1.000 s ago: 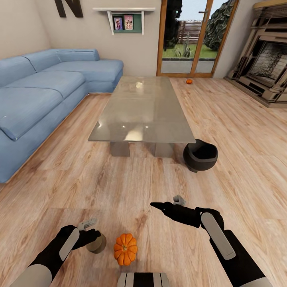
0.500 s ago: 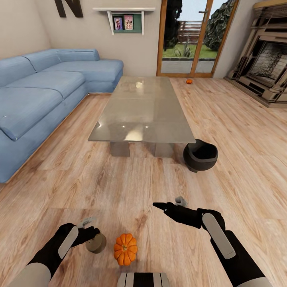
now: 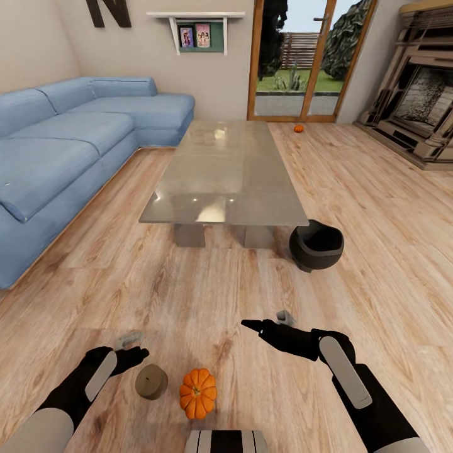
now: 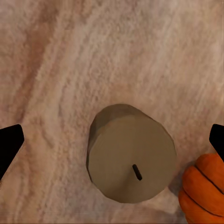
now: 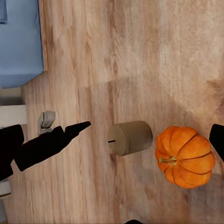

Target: Place each of the two pumpkins and all three candles from the living room inside a cabinet in the living room (use any cabinet), then make sure every cabinet is closed, and position the cauldron so it is next to a table in the living room.

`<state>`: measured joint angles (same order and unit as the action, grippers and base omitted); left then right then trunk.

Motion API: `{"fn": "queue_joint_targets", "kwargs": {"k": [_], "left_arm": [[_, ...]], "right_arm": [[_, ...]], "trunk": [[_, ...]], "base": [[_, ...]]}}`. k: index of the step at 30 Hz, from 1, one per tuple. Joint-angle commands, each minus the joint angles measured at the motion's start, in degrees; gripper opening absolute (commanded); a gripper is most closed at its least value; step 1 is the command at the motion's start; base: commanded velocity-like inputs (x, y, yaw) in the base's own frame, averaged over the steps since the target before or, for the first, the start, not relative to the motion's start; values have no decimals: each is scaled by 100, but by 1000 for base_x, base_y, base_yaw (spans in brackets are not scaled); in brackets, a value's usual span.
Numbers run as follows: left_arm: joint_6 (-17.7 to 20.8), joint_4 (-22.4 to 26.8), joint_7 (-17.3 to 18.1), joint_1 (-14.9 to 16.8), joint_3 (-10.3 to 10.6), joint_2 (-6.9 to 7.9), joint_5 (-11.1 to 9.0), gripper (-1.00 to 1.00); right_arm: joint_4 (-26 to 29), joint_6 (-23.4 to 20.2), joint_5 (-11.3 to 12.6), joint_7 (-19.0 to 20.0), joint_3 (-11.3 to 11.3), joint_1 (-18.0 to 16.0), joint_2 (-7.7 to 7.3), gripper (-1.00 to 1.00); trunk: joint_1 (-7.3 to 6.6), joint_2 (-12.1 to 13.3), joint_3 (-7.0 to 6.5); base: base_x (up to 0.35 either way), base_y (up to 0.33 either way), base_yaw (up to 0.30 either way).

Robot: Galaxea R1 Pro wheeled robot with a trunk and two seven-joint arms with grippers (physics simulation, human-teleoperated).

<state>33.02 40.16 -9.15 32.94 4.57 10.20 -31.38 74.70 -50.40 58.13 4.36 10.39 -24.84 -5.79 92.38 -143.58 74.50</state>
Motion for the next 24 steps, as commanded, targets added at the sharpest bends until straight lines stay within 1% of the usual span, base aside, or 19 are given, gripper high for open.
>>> {"fn": "queue_joint_targets", "kwargs": {"k": [1,6,12,14,17,18,20,24], "left_arm": [[-37,6,-52,1,33,11,-61,100],[-215,1,-52,2,28,6,-61,100],[-289,0,-52,2,26,0,-64,100],[-362,0,-52,2,26,-2,-77,100],[-441,-63,-52,2,33,-2,-77,100],[-449,-81,-52,2,34,-5,-74,100],[-457,-101,-49,2,34,-30,-77,100],[-462,-111,-26,2,41,-115,-72,100]], "right_arm": [[1,-14,-49,50,4,-3,-6,100],[22,-14,-48,73,6,-3,-29,100],[143,-48,-42,89,14,-3,-44,100],[331,-54,-40,96,19,-3,-45,100],[869,-76,-34,105,34,0,-51,100],[957,-82,-33,111,37,1,-52,100],[1047,-88,-34,209,40,1,-53,100],[1052,-85,-69,573,41,0,-54,100]], "trunk": [[-1,-2,4],[12,-8,115],[27,-16,248],[32,-19,292],[40,-23,359],[43,-24,381],[45,-26,403],[45,-26,403]], "base": [[0,0,0],[0,0,0],[0,0,0],[0,0,0],[0,0,0],[0,0,0],[0,0,0],[0,0,0]]}}
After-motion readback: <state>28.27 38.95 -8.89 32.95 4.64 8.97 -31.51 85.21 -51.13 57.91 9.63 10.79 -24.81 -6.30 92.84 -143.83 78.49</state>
